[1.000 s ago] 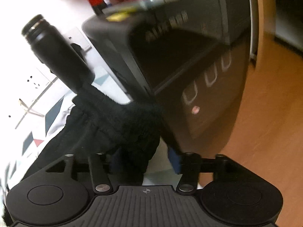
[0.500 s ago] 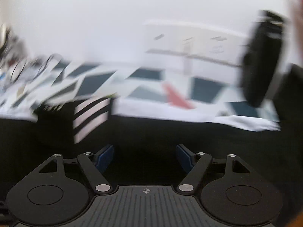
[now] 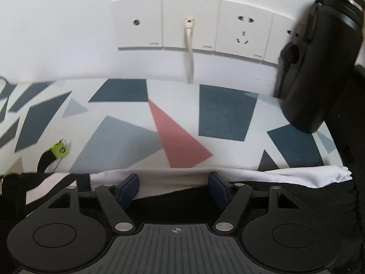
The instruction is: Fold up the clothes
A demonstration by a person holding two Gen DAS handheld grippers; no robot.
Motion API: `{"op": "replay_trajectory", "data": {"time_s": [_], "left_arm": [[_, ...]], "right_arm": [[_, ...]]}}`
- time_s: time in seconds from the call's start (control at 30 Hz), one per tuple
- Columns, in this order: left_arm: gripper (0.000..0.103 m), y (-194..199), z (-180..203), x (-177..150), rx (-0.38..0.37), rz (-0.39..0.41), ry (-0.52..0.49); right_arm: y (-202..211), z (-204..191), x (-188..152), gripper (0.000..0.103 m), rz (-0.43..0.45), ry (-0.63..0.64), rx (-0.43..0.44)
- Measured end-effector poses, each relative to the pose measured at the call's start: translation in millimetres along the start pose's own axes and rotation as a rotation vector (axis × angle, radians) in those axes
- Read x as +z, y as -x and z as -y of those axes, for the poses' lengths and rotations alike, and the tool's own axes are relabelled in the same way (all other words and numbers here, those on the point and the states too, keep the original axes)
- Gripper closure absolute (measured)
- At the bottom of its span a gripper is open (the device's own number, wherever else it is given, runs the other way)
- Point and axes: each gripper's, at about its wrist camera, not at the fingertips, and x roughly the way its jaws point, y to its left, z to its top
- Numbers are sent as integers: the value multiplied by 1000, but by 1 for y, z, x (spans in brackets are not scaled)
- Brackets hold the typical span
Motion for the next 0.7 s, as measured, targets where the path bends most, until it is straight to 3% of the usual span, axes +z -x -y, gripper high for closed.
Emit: {"op": "replay_trajectory", "data": {"time_s": [0.1, 0.23, 0.47, 0.6, 0.7], "left_arm": [[35, 17, -5, 0, 68, 36, 24], [29, 67, -27, -12, 149, 189, 186], [20, 176, -99, -68, 423, 464, 587], [18, 234, -145, -112, 635, 543, 752], [16, 267, -169, -140, 736, 581, 817]], "right_arm": [[25, 15, -6, 16, 92, -136, 39], [62, 30, -23, 2, 215, -266, 115], [119, -17, -67, 1, 238, -474, 257], [135, -66, -82, 1, 195, -395, 275], [136, -109, -92, 1, 142, -309, 259]]}}
